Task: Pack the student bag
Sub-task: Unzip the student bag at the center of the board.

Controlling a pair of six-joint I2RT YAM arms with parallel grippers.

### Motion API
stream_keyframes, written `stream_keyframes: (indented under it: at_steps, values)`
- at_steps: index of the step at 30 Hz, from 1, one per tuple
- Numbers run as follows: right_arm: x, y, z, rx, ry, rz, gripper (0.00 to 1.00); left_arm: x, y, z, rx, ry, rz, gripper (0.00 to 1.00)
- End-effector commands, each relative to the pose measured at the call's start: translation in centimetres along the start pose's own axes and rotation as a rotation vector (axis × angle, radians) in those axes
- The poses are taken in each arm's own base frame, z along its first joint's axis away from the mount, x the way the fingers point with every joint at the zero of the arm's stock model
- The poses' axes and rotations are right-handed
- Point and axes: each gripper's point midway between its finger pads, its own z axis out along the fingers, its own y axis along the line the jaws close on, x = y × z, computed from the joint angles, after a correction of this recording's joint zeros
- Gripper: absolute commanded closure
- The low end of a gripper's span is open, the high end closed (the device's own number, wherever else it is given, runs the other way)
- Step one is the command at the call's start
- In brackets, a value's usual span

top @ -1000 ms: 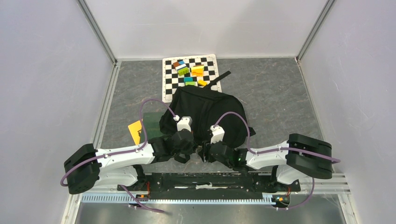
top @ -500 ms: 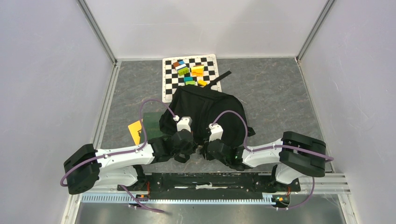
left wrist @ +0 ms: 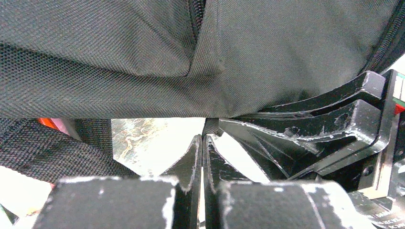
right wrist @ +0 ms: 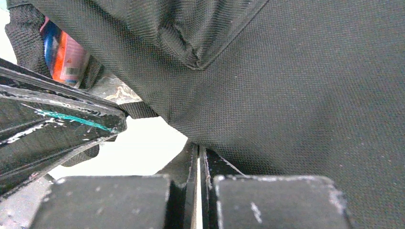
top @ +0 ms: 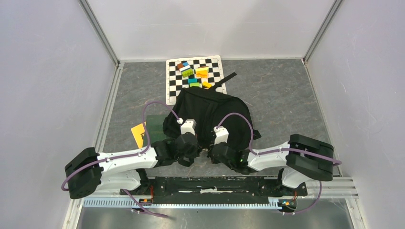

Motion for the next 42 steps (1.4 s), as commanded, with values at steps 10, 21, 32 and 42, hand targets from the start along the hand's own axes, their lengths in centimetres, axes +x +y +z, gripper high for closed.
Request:
stream_keyframes:
  at_steps: [10,21,32,42]
  values:
    - [-0.3,-5.6,-2.4,0.26,-0.017,-0.026,1.0,-1.8,0.3,-0.5,-0.014,-0.067,-0.02,0.98]
    - [1.9,-9.8,-5.4,0.362,0.019,-0.033,1.0,-1.8,1.5,-0.5,-0.05,-0.072,-0.017,0.98]
    - [-0.7,-5.5,-6.1,0.047,-0.107,-0.026,0.77,-1.6,-0.1,-0.6,0.056,-0.06,0.029,0.98]
    - [-2.7,-5.2,-6.9,-0.003,-0.176,-0.064,0.43,-1.7,0.0,-0.8,0.06,-0.07,0.03,0.98]
